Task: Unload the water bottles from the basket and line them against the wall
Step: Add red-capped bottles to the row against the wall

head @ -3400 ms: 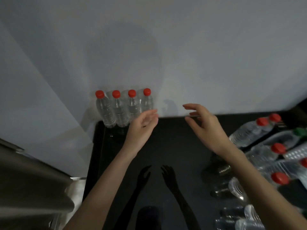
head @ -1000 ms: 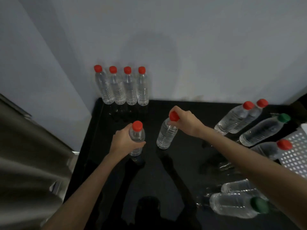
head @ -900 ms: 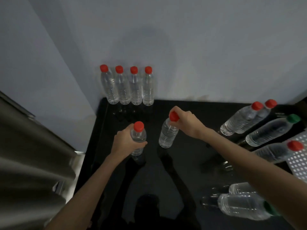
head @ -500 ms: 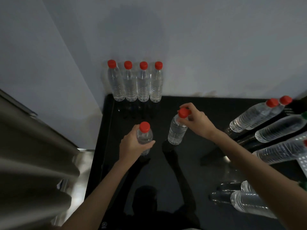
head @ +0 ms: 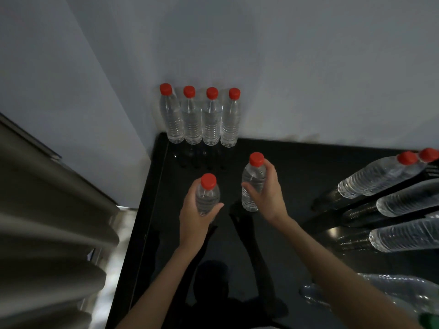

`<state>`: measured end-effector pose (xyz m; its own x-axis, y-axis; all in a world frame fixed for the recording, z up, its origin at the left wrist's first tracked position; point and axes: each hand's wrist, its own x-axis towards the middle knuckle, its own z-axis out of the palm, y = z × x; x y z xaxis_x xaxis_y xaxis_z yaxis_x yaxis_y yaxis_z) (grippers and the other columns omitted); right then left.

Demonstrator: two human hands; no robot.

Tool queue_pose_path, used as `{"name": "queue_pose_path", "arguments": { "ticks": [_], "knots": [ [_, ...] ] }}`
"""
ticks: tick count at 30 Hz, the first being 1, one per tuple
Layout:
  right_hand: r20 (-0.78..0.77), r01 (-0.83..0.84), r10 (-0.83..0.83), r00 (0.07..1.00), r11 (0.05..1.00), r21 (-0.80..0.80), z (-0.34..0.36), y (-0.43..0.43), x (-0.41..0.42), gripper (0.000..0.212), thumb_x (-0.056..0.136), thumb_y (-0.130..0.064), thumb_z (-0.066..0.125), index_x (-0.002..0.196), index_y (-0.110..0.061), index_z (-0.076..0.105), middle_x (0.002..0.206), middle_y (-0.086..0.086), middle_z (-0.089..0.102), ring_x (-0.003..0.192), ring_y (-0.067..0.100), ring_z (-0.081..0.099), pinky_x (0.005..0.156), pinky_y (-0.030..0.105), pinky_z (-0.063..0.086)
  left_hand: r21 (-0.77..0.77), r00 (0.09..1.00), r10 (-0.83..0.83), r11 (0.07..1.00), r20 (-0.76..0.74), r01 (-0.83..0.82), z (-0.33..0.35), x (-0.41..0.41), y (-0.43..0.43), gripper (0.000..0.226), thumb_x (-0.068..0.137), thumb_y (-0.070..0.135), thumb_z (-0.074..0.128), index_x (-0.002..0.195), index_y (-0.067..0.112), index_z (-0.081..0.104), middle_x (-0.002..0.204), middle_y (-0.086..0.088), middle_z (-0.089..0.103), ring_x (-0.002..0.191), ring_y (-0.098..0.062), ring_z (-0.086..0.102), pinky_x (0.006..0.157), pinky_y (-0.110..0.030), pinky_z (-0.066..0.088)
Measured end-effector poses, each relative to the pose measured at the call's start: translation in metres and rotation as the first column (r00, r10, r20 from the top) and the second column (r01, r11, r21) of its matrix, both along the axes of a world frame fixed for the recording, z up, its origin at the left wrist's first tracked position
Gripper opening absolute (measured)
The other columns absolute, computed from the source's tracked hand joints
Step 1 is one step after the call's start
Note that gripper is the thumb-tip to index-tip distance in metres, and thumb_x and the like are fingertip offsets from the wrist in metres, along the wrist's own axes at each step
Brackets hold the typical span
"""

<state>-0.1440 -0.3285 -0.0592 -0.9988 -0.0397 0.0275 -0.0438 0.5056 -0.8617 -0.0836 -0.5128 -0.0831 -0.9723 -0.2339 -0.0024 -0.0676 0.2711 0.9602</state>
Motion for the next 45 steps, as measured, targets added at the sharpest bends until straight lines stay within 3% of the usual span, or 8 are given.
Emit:
{"name": "queue_pose_path", "arguments": {
  "ticks": [5, 11, 21, 26, 31, 34, 39, 45],
  "knots": [
    [0.030, -0.034, 0.032, 0.999, 0.998, 0.045, 0.003, 0.007, -0.020, 0.072, 0.085, -0.023, 0.070, 0.141, -0.033, 0.025, 0.137, 0.002, 0.047, 0.120, 0.020, 0.053, 0.100, 0.045, 0.046, -0.037, 1.000, 0.027, 0.999, -0.001, -0.027, 0.005, -0.015, -0.001, 0.074, 0.068, 0.024, 0.087, 0.114, 0.065, 0.045, 0.104, 0.038, 0.061, 0.103, 0.016, 0.057, 0.088, -0.005, 0.044],
    [0.052, 0.078, -0.076, 0.996, 0.996, -0.043, 0.013, 0.026, -0.057, 0.069, 0.080, -0.023, 0.075, 0.130, -0.038, 0.030, 0.127, 0.004, 0.057, 0.115, 0.023, 0.059, 0.098, 0.053, 0.049, -0.021, 1.000, 0.021, 1.000, 0.016, -0.021, 0.015, -0.058, 0.005, 0.077, 0.066, 0.027, 0.087, 0.135, 0.025, 0.052, 0.113, 0.018, 0.066, 0.107, 0.003, 0.062, 0.098, -0.030, 0.051],
    [-0.001, 0.066, -0.066, 0.998, 0.995, -0.078, 0.022, 0.047, -0.139, 0.068, 0.086, -0.013, 0.070, 0.137, -0.022, 0.026, 0.122, 0.001, 0.054, 0.107, 0.018, 0.059, 0.093, 0.043, 0.052, 0.090, 0.991, -0.121, 0.988, -0.049, 0.125, 0.017, -0.169, 0.062, 0.077, 0.070, 0.022, 0.086, 0.137, 0.022, 0.048, 0.131, 0.007, 0.061, 0.123, -0.005, 0.056, 0.107, -0.035, 0.045],
    [-0.025, 0.059, -0.061, 0.998, 0.996, -0.065, 0.010, 0.057, -0.173, 0.067, 0.085, -0.019, 0.071, 0.135, -0.024, 0.027, 0.126, 0.002, 0.053, 0.109, 0.019, 0.059, 0.091, 0.044, 0.052, 0.096, 0.992, -0.117, 0.988, -0.050, 0.121, 0.008, -0.211, 0.089, 0.078, 0.070, 0.020, 0.086, 0.137, 0.025, 0.048, 0.128, 0.018, 0.058, 0.123, 0.001, 0.052, 0.106, -0.023, 0.041],
    [-0.076, 0.015, -0.019, 0.997, 0.999, -0.049, -0.001, 0.066, -0.190, 0.067, 0.087, -0.022, 0.071, 0.135, -0.029, 0.024, 0.129, 0.001, 0.050, 0.114, 0.015, 0.057, 0.094, 0.041, 0.053, 0.095, 0.990, -0.140, 0.985, -0.019, 0.141, -0.009, -0.232, 0.097, 0.076, 0.069, 0.029, 0.086, 0.135, 0.031, 0.047, 0.138, 0.010, 0.055, 0.131, -0.009, 0.049, 0.111, -0.036, 0.040],
    [-0.093, -0.002, -0.003, 0.996, 0.999, -0.045, -0.005, 0.070, -0.195, 0.069, 0.087, -0.023, 0.071, 0.137, -0.028, 0.023, 0.133, 0.002, 0.049, 0.119, 0.016, 0.057, 0.096, 0.043, 0.052, 0.083, 0.992, -0.127, 0.988, -0.028, 0.129, -0.010, -0.236, 0.099, 0.076, 0.072, 0.025, 0.085, 0.131, 0.042, 0.042, 0.134, 0.021, 0.052, 0.131, -0.001, 0.046, 0.110, -0.023, 0.038],
    [-0.064, -0.102, 0.099, 0.993, 0.994, -0.039, -0.008, 0.072, -0.193, 0.068, 0.089, -0.026, 0.067, 0.139, -0.034, 0.020, 0.139, 0.003, 0.044, 0.127, 0.016, 0.050, 0.104, 0.045, 0.047, 0.110, 0.977, -0.199, 0.972, -0.070, 0.206, -0.018, -0.225, 0.094, 0.076, 0.077, 0.024, 0.081, 0.143, 0.025, 0.042, 0.137, 0.014, 0.055, 0.130, -0.004, 0.049, 0.108, -0.028, 0.041],
    [-0.017, -0.099, 0.098, 0.995, 0.992, -0.084, -0.008, 0.072, -0.187, 0.071, 0.090, -0.022, 0.066, 0.142, -0.033, 0.019, 0.141, 0.005, 0.045, 0.131, 0.018, 0.048, 0.108, 0.048, 0.043, 0.247, 0.980, -0.103, 0.967, 0.172, 0.059, -0.033, -0.197, 0.091, 0.062, 0.085, 0.026, 0.074, 0.140, 0.025, 0.046, 0.140, 0.007, 0.054, 0.129, -0.009, 0.050, 0.105, -0.031, 0.046]
  ]
}}
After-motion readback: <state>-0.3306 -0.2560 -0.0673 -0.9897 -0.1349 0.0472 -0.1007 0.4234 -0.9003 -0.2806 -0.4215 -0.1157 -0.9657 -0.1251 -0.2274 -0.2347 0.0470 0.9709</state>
